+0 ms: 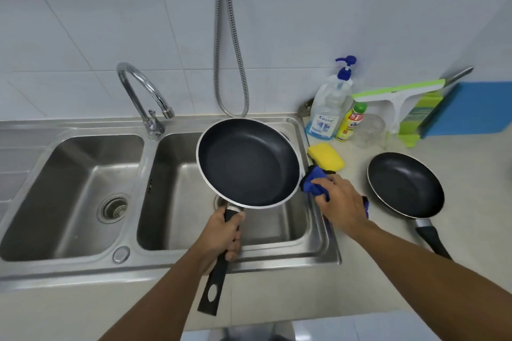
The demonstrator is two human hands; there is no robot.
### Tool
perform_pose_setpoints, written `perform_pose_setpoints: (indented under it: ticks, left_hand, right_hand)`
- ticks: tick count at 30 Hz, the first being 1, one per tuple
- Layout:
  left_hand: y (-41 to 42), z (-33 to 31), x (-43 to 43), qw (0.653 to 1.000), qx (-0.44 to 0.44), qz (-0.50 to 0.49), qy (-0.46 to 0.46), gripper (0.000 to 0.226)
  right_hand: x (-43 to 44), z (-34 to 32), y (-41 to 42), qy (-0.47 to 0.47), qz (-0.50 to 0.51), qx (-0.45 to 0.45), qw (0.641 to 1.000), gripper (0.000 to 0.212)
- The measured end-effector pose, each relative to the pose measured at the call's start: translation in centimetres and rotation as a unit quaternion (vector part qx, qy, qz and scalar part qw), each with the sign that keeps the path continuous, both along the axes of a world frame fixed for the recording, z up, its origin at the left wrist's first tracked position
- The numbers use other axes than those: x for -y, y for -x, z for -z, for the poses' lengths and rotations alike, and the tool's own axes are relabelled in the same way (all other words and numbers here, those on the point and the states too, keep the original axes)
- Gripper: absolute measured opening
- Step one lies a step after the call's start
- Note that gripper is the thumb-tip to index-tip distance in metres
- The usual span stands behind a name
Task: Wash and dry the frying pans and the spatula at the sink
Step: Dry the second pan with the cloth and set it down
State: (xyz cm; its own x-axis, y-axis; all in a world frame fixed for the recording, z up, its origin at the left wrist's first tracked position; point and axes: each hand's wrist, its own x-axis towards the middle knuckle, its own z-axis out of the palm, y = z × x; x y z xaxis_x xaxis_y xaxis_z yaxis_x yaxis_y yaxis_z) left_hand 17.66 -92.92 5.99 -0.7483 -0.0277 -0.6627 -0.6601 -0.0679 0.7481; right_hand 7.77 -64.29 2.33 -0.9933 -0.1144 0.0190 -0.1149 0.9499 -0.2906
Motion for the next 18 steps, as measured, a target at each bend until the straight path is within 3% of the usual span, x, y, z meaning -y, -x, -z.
perform_pose_setpoints:
  ticks: [3, 5, 7, 9, 10, 13, 15, 18]
  left_hand:
    - [0.1, -0.6, -2.2, 0.999, 0.003, -0.027, -0.030, 0.022]
    - [0.0, -1.0, -3.4, 0.998, 0.001, -0.038, -0.040, 0.023]
    - [-0.3, -1.4, -4.3, 0.998, -0.002, -0.040, -0.041, 0.021]
    - [-0.7, -1.8, -5.0, 0.998, -0.006, -0.038, -0.041, 0.021]
    - [-1.0, -1.9, -5.3, 0.999, -0.008, -0.035, -0.041, 0.021]
    - [-1.9, -2.7, -6.6, 0.999, -0.012, -0.025, -0.040, 0.020]
    - [-2.5, -3.4, -7.5, 0.999, -0.027, -0.010, -0.040, 0.020]
    - [-3.1, -4.5, -8.9, 0.998, -0.057, 0.010, -0.036, 0.023]
  right_hand:
    - [-3.7, 0.7, -0.4, -0.138, 0.032, 0.048, 0.989, 0.040]
    - [-5.0, 1.1, -0.6, -0.163, 0.054, 0.043, 0.984, 0.036]
    - [-4.9, 0.8, -0.5, -0.057, 0.063, -0.003, 0.996, 0.030]
    - [-3.4, -0.5, 0.1, 0.159, 0.088, -0.007, 0.983, 0.029]
    - [-2.1, -1.7, 0.5, 0.275, 0.130, 0.040, 0.952, 0.033]
    - [1.1, -3.9, 1.5, 0.532, 0.234, 0.220, 0.784, 0.044]
    - [2.3, -3.9, 1.3, 0.599, 0.253, 0.218, 0.728, 0.038]
    - [2.4, -4.5, 0.0, 0.592, 0.294, 0.124, 0.740, 0.040]
